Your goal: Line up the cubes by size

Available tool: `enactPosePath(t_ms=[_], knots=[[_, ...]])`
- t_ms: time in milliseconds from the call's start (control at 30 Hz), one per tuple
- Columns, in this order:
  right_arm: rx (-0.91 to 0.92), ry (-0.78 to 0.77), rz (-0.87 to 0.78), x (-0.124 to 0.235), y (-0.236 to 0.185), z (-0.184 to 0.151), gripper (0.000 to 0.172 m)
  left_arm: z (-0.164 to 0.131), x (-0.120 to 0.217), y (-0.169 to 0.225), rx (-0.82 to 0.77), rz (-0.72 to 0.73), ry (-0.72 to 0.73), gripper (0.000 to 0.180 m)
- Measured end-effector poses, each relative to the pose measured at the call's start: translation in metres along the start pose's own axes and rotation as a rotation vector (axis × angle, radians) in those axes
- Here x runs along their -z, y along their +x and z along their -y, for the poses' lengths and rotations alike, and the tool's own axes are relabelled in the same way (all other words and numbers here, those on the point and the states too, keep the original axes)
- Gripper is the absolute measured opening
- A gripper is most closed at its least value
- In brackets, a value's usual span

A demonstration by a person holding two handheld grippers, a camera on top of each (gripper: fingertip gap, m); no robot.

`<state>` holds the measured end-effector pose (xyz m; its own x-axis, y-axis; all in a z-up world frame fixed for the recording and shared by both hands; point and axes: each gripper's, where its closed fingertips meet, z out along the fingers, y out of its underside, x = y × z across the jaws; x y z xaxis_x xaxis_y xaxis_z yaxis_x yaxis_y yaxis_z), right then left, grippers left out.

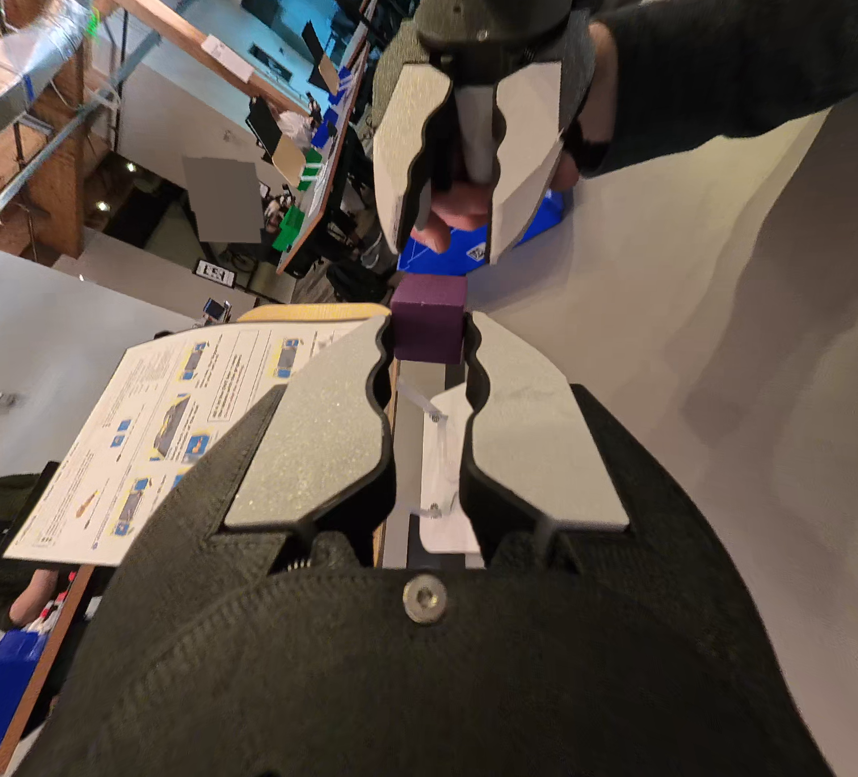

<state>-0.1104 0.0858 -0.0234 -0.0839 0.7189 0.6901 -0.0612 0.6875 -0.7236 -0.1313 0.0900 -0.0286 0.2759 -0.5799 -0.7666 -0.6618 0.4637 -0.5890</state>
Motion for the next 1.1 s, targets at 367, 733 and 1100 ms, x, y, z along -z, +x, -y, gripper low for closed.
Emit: enactPosePath(t_ms=[367, 733, 1100], knots=[[0.021, 0.078, 0.034, 0.001, -0.009, 0.014, 0.035, 0.02, -0.008, 0.012, 0.008, -0.036, 0.11, 0.028], [0.037, 0.081, 0.041, -0.001, -0.012, 0.015, 0.03, 0.025, -0.007, 0.015, 0.015, -0.058, 0.144, 0.027], [0.042, 0.08, 0.049, -0.003, -0.014, 0.013, 0.026, 0.023, -0.008, 0.016, 0.024, -0.071, 0.151, 0.027]])
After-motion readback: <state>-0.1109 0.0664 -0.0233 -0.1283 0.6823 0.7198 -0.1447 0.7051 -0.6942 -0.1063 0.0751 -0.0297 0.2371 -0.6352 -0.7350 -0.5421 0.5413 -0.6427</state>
